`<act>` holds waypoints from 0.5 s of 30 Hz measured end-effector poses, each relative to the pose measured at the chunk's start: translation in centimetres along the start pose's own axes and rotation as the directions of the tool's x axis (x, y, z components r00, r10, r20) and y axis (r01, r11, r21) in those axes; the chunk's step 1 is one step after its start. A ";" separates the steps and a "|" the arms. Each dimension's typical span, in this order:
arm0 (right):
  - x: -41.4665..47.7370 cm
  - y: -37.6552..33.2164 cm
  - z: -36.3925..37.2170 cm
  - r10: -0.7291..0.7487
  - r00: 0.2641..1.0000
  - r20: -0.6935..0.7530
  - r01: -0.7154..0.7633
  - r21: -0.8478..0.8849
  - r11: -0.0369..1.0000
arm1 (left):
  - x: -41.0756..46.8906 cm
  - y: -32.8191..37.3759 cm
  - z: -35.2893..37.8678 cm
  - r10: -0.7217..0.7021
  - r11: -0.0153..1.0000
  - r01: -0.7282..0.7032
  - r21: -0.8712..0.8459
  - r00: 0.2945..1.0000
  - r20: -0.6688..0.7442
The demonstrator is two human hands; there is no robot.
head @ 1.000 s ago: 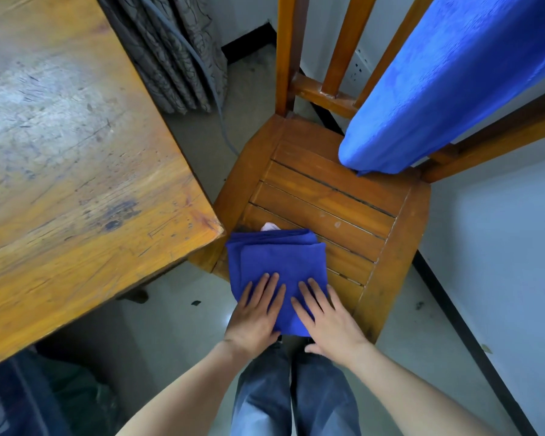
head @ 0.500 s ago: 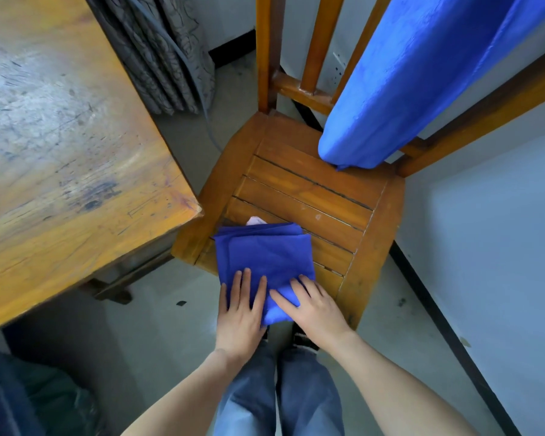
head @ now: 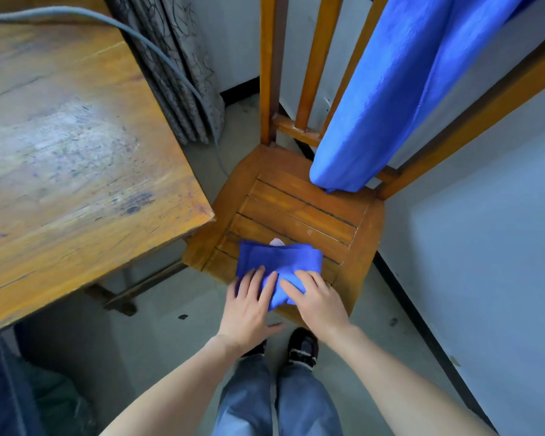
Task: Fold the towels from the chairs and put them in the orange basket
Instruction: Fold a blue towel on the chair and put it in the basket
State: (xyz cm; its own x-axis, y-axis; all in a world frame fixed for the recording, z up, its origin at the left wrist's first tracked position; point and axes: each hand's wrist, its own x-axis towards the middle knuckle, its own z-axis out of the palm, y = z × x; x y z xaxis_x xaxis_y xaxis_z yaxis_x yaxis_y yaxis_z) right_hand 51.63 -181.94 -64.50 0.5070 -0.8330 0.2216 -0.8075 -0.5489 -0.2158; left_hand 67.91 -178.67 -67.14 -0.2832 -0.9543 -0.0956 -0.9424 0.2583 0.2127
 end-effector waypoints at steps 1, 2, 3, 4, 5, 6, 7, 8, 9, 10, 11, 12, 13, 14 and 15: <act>0.4 0.0 -0.6 0.005 1.000 -0.008 -0.005 0.012 1.000 | 0.0 0.6 -0.6 -0.033 0.999 0.033 0.003 0.999 -0.021; 0.7 0.0 -1.1 0.011 1.000 -0.012 -0.011 0.030 0.999 | 0.0 1.1 -0.8 -0.081 0.997 0.081 0.009 0.995 -0.053; 1.0 -0.1 -1.6 0.010 1.000 -0.016 -0.010 0.047 0.999 | 0.1 1.7 -1.1 -0.144 0.989 0.145 0.005 0.987 -0.068; 1.1 -0.3 -2.0 0.003 1.000 -0.023 -0.002 0.059 0.998 | 0.3 2.3 -1.4 -0.210 0.978 0.210 -0.007 0.975 -0.079; 1.1 -0.4 -2.4 -0.006 0.999 -0.034 0.009 0.067 0.998 | 0.5 2.8 -1.7 -0.272 0.962 0.271 -0.028 0.958 -0.086; 1.1 -0.5 -2.8 -0.018 0.999 -0.040 0.021 0.074 0.997 | 0.7 3.2 -2.0 -0.319 0.947 0.316 -0.053 0.943 -0.096; 1.1 -0.5 -3.1 -0.033 0.998 -0.045 0.037 0.077 0.996 | 1.0 3.5 -2.4 -0.347 0.937 0.339 -0.085 0.932 -0.104; 1.0 -0.3 -3.3 -0.049 0.998 -0.049 0.052 0.075 0.996 | 1.2 3.5 -2.7 -0.344 0.937 0.332 -0.109 0.931 -0.123; 1.0 0.0 -3.5 -0.069 0.996 -0.054 0.072 0.062 0.995 | 1.4 3.4 -2.9 -0.323 0.943 0.305 -0.130 0.933 -0.155; 0.9 0.3 -3.7 -0.099 0.993 -0.065 0.102 0.042 0.994 | 1.4 3.2 -3.1 -0.288 0.954 0.263 -0.143 0.935 -0.208; 0.8 0.8 -3.9 -0.140 0.987 -0.081 0.141 0.016 0.990 | 1.4 2.8 -3.2 -0.241 0.967 0.209 -0.146 0.936 -0.257; 0.8 1.1 -4.2 -0.192 0.977 -0.093 0.192 -0.011 0.981 | 1.3 2.4 -3.2 -0.178 0.980 0.142 -0.136 0.938 -0.298; 0.7 1.4 -4.6 -0.257 0.961 -0.098 0.254 -0.046 0.966 | 1.1 1.9 -3.6 -0.102 0.992 0.070 -0.109 0.940 -0.326; 0.7 1.6 -5.0 -0.319 0.943 -0.094 0.312 -0.083 0.946 | 0.9 1.5 -3.9 -0.019 0.998 -0.005 -0.068 0.938 -0.345; 0.7 1.7 -5.3 -0.370 0.925 -0.090 0.360 -0.113 0.926 | 0.7 1.1 -4.3 0.057 0.997 -0.071 -0.027 0.935 -0.350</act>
State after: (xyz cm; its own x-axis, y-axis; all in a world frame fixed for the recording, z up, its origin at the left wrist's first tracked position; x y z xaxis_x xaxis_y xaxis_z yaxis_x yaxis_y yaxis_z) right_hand 49.02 -183.07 -59.70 0.7406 -0.5606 0.3704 -0.5994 -0.8004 -0.0130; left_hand 67.49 -179.72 -62.77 -0.2557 -0.9302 0.2634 -0.9148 0.3209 0.2452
